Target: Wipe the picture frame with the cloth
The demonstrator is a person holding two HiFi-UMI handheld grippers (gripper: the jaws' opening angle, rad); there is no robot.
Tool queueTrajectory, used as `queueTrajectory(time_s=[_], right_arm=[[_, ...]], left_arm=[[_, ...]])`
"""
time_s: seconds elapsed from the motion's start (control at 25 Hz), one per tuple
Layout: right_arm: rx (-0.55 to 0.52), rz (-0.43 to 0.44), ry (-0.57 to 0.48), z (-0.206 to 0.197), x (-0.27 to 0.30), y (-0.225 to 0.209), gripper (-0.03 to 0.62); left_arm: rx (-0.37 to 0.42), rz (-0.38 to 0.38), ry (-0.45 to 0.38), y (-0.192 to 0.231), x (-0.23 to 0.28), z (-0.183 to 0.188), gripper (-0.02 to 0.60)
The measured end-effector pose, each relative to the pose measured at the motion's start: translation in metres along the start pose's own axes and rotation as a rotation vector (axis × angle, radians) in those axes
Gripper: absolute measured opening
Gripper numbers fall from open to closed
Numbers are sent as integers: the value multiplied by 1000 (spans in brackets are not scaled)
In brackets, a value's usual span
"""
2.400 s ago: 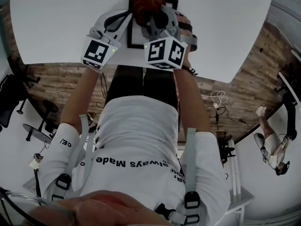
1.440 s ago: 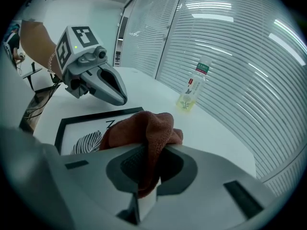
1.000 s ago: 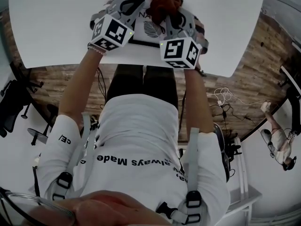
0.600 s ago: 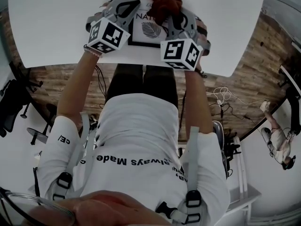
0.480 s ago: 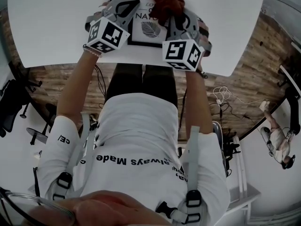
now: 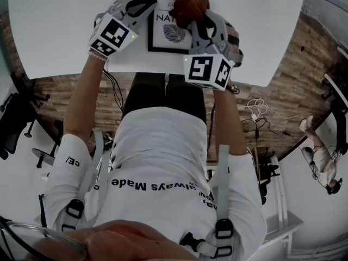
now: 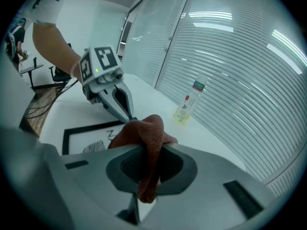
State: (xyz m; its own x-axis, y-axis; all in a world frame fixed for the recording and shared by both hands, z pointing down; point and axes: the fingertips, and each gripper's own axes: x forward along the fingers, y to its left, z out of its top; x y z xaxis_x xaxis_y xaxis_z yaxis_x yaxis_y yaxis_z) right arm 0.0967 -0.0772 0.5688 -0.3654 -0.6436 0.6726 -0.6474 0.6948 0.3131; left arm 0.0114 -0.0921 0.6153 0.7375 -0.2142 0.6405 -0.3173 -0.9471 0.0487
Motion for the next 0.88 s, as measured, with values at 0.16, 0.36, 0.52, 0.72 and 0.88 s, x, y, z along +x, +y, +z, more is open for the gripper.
queueTrajectory(time_s=[0.16,0.36,0.52,0.72,0.88], right_arm=[[-2,73,-106,50,-21,37,15],[-89,264,-40,43,11,119,15],[-184,286,8,40,40,143,15],[-195,281,31,43,40,142,15],[-167,260,43,33,35,135,15]], left_arm=[[-55,-24,-21,2,-1,1,3],[-33,-18,7,1,0,1,3],[-41,-22,14,0,2,1,3],[-40,-19,13,1,1,1,3],[-29,-16,17,0,2,-1,3]])
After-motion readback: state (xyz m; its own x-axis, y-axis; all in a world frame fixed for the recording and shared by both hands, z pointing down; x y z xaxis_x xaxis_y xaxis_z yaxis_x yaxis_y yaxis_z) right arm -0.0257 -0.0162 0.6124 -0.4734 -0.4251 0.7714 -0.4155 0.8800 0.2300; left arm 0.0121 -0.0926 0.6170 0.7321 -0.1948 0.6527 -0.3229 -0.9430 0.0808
